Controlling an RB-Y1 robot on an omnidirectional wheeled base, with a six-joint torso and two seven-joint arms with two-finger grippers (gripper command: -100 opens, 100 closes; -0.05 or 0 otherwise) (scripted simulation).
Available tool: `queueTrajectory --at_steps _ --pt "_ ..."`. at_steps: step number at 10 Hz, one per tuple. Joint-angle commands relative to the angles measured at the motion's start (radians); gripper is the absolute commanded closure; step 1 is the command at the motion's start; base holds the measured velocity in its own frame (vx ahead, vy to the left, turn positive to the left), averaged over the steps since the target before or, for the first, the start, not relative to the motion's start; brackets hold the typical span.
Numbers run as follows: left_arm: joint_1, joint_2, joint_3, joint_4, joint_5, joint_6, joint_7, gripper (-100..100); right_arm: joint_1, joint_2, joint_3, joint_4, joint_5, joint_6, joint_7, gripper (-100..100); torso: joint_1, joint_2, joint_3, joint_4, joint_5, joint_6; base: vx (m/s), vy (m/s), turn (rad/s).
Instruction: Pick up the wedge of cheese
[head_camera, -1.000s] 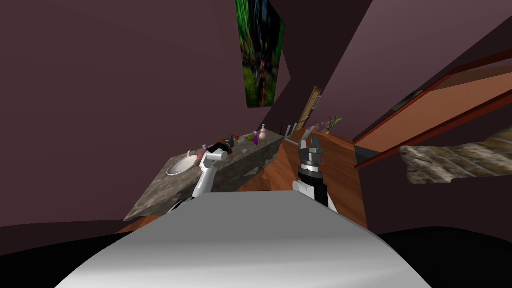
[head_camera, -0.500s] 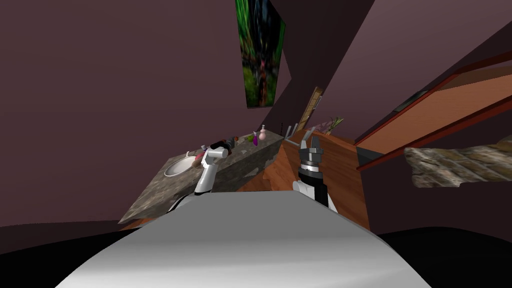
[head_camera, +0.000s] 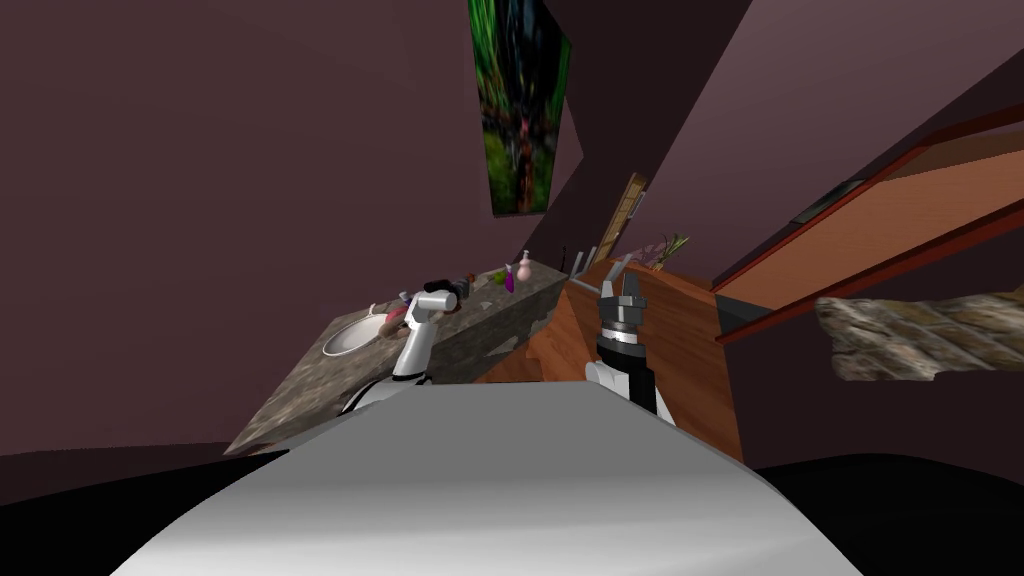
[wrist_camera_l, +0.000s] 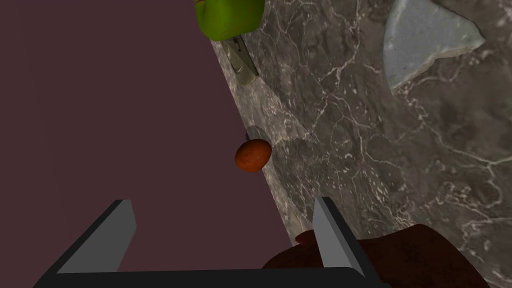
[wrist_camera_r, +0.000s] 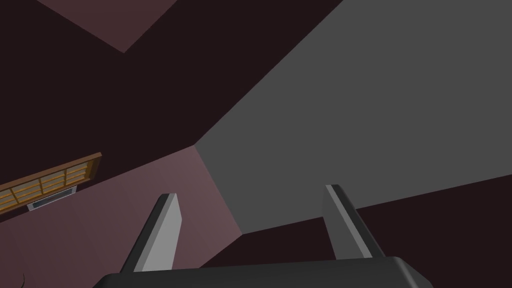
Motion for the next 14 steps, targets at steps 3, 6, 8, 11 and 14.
queueTrajectory --at_steps 3,6,8,11,14 --pt "-0.05 0.002 0.015 0.06 -0.01 0.102 -0.016 -100 0.0 0.0 0.0 0.0 0.0 0.0 0.0 0 0.001 0.001 0.001 0.0 0.0 0.0 0.035 -0.027 0.008" --pt "-0.081 0.003 0.025 0.102 -0.018 0.18 -0.027 -100 0.0 0.0 0.0 0.0 0.0 0.0 0.0 0 0.001 0.001 0.0 0.0 0.0 0.0 0.042 -0.022 0.006" --pt "-0.11 0.004 0.035 0.143 -0.028 0.234 -0.038 -100 0.0 0.0 0.0 0.0 0.0 0.0 0.0 0 0.0 -0.001 0.0 0.0 0.0 0.0 0.061 -0.038 0.01" --pt "-0.137 0.005 0.045 0.183 -0.039 0.314 -0.05 -100 0.0 0.0 0.0 0.0 0.0 0.0 0.0 0 0.001 0.001 0.0 0.0 0.0 0.0 0.044 -0.027 0.003" --pt "-0.163 0.006 0.055 0.223 -0.052 0.399 -0.061 -100 0.0 0.0 0.0 0.0 0.0 0.0 0.0 0 0.0 -0.002 -0.001 0.0 0.0 0.0 0.067 -0.031 0.004"
